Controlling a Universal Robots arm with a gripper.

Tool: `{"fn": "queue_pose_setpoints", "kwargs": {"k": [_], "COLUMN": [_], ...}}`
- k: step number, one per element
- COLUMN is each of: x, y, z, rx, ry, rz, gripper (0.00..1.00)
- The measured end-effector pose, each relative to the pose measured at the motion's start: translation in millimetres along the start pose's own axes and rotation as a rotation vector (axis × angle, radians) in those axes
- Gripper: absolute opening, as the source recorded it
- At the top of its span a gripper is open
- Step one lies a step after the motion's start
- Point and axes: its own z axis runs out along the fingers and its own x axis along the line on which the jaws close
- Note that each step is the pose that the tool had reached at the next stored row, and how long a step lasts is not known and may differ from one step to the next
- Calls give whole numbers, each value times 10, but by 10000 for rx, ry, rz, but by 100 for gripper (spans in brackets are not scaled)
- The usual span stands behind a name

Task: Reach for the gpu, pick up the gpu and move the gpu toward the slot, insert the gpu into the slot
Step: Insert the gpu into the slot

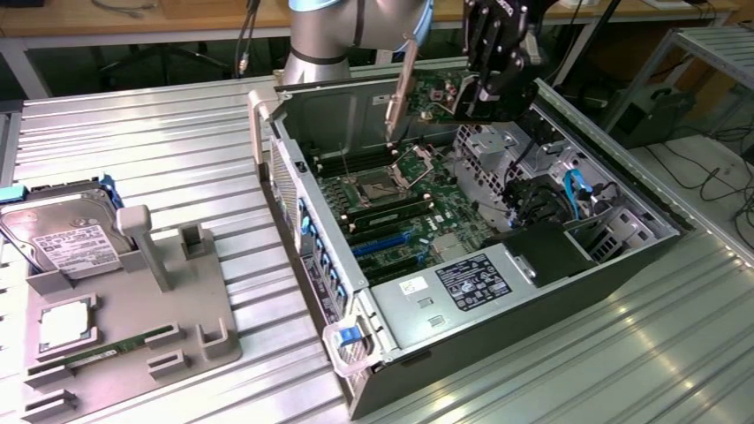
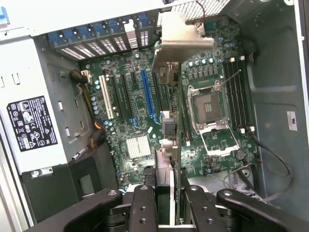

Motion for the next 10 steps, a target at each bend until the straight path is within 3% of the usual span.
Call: {"fn": "queue_pose_setpoints", "kwargs": {"k": [10], "x": [14], "y": [-3], "z": [0], "rx": [-15], "ry": [-30], "rz": [-705], "gripper": [27]}}
